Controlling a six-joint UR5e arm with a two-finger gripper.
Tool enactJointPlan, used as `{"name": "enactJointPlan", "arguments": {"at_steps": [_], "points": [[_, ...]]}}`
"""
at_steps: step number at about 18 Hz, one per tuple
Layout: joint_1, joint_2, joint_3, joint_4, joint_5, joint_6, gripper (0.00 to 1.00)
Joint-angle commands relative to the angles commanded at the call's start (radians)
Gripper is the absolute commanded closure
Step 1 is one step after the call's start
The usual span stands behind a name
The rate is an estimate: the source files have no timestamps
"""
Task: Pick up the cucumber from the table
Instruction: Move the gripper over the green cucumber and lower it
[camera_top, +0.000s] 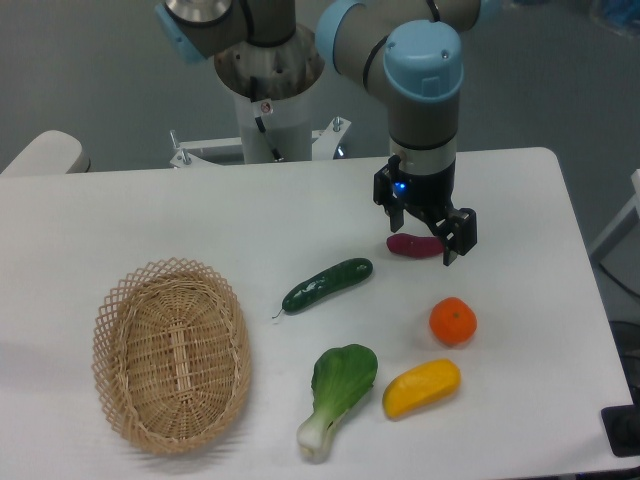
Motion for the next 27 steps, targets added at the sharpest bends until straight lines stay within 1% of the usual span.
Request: {"name": "enactJointPlan", "arguments": {"at_steps": [3,5,8,10,12,13,15,17,20,23,26,27], "points": [[-0.003,-0.006,-0.008,0.0,-0.009,-0.064,0.0],[-0.005,-0.003,-0.037,0.003,-0.009,-0.089,0.0],[-0.005,0.005,-0.075,0.002,0.001,-0.089,0.0],[-0.006,0.021,-0.103,0.005,0.0,-0.087,0.0],[-0.023,0.025,-0.135,0.006,0.0,-0.089,0.0],[-0.041,0.023,-0.14,0.005,0.001,-0.091,0.0],[-0.083,0.006,-0.144,0.008,0.003,-0.13,0.0],[-0.101,-0.017,-0.147,0.006,0.003,-0.196,0.0],[-0.12,-0.034,-0.17,0.009,0.009,-0.209,0.0],[-0.132,-0.054,-0.187,0.014,0.06,-0.198,0.0],[-0.192,-0.103,-0.175,0.017,0.173,-0.195,0.0],[-0.207,-0.121,-0.173,0.032,0.193,-0.187,0.0]]}}
